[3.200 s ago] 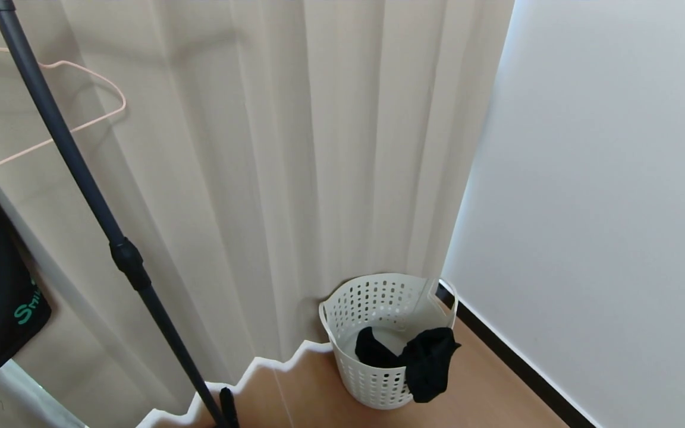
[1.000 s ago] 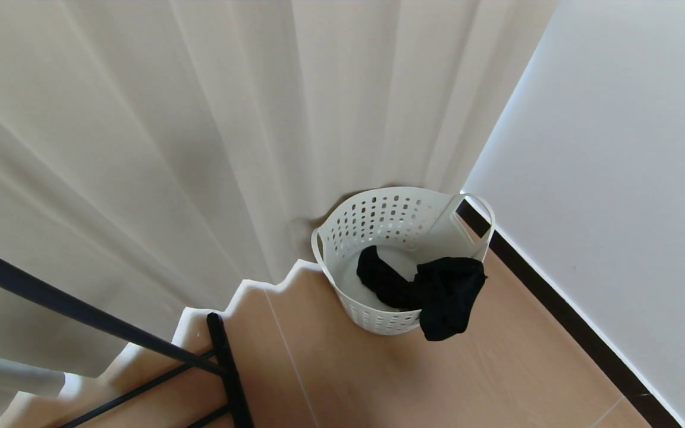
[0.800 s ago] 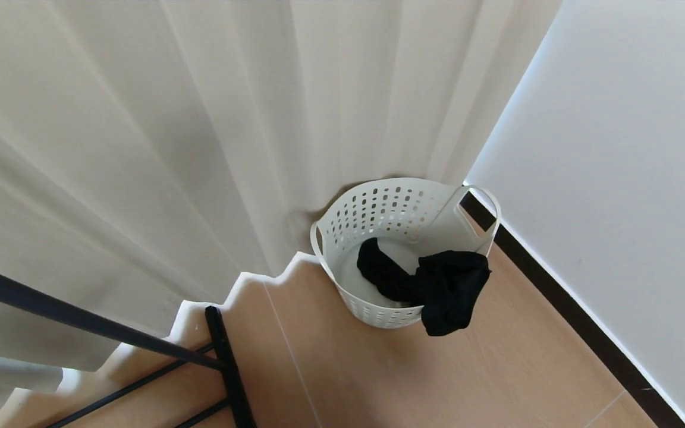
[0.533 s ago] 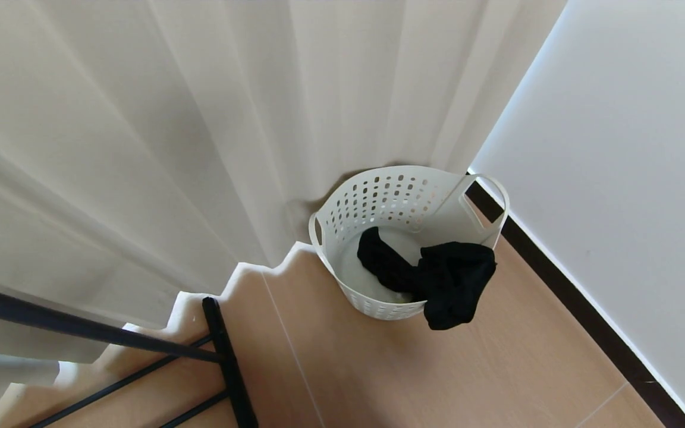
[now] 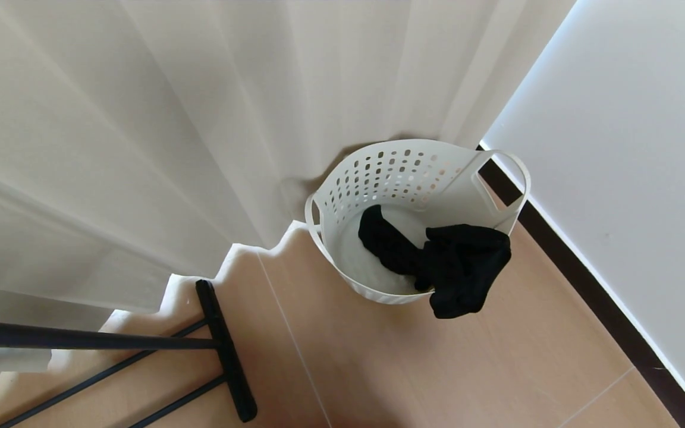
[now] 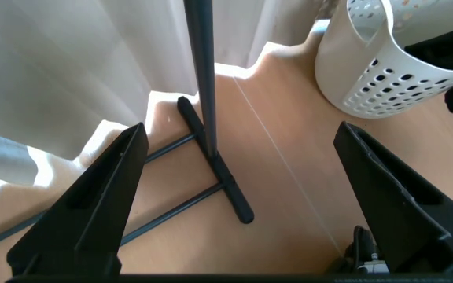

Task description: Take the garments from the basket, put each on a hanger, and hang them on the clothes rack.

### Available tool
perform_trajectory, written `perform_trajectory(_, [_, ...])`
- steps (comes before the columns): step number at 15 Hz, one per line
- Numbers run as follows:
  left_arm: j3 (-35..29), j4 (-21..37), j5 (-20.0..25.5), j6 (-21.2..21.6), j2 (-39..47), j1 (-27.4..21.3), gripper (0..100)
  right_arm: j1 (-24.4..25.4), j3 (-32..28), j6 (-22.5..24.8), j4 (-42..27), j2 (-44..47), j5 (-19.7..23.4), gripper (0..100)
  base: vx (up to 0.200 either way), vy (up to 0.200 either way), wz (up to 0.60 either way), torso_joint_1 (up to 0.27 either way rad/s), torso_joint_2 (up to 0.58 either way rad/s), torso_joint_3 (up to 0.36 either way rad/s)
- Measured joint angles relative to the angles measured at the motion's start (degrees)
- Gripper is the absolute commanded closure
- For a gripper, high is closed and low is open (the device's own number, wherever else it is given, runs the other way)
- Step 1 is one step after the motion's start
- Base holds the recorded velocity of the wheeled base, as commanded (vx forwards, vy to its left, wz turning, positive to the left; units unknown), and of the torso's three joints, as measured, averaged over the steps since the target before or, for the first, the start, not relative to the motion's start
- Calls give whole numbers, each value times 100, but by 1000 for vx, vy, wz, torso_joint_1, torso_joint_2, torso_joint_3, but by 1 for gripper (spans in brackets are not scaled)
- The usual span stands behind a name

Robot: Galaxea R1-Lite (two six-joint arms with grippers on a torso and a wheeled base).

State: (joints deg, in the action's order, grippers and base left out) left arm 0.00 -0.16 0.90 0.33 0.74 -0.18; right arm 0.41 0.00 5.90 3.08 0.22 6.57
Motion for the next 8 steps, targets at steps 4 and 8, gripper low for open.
perform_trajectory(4, [0,-9,-63,-40,0,5,0,-23,0,-11,9,455,-145,0,0,0,0,1,1,-94])
perform_trajectory(8, [0,-6,-57,-38,0,5,0,226,-77,23,416,2147,-129,0,0,0,0,0,0,0])
